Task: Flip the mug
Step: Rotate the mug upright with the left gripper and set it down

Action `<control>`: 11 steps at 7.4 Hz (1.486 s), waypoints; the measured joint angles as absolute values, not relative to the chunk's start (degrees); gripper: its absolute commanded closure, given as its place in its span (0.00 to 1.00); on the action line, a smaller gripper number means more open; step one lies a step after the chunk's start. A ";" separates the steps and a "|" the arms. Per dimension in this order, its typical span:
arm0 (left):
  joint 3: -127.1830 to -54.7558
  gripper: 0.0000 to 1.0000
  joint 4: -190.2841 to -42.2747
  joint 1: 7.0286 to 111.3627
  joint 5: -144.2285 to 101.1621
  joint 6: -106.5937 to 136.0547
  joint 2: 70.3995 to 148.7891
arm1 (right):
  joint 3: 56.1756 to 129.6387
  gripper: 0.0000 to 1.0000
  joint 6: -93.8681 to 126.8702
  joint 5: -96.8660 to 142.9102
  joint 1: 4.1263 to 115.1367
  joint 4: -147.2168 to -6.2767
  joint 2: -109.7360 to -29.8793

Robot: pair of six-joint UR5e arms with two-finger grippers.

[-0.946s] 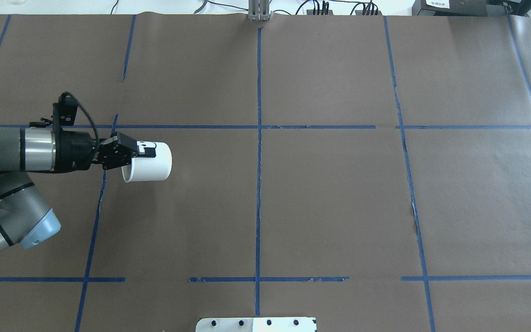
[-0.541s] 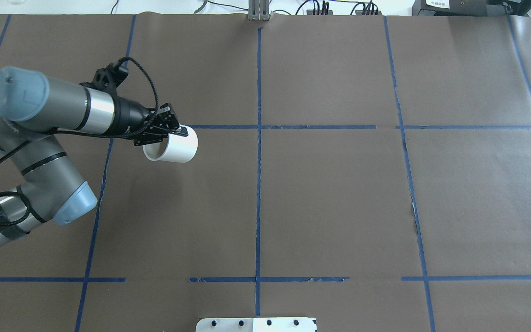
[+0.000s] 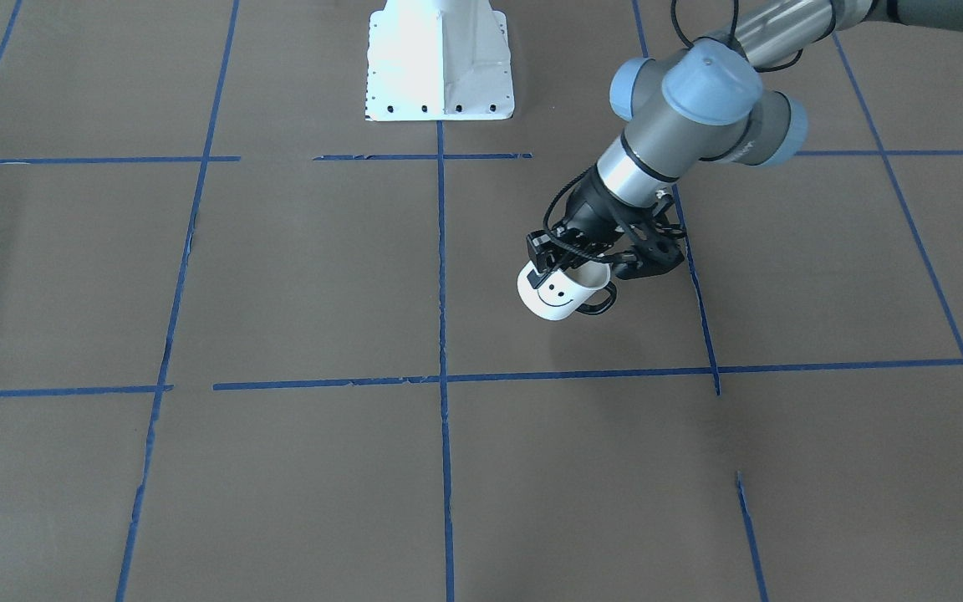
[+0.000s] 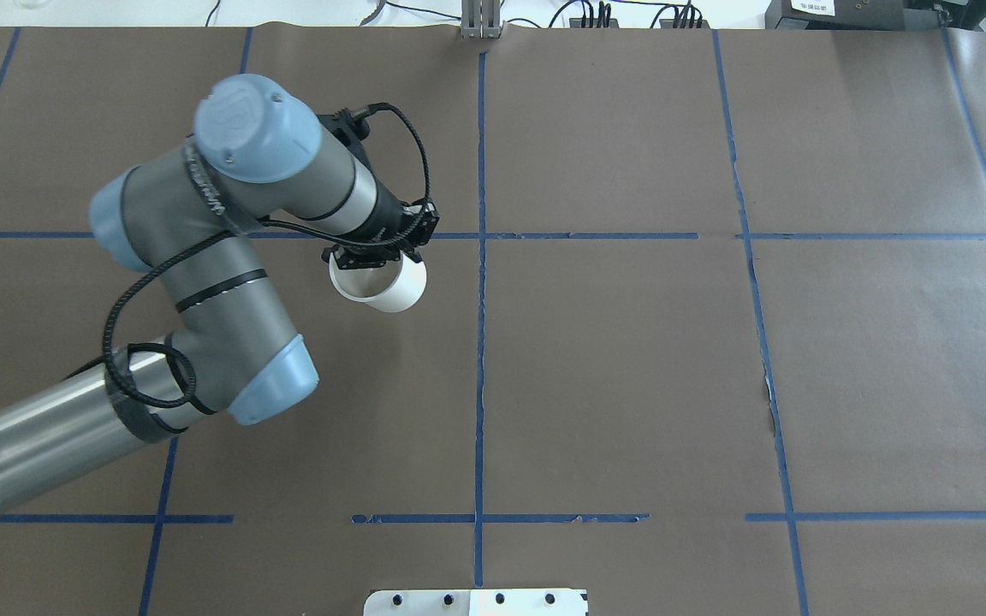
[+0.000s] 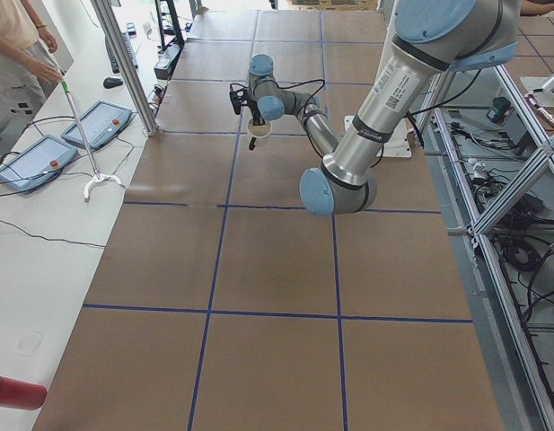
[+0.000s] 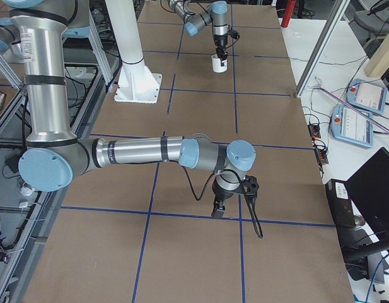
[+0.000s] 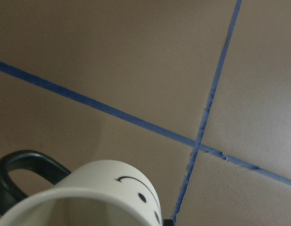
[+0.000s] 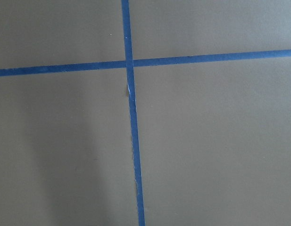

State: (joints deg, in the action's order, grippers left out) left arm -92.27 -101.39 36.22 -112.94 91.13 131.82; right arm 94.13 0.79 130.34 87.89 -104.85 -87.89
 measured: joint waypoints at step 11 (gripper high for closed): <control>-89.91 0.00 -90.45 30.25 -103.72 90.78 141.40 | 94.13 0.00 0.79 130.34 87.89 -104.85 -87.89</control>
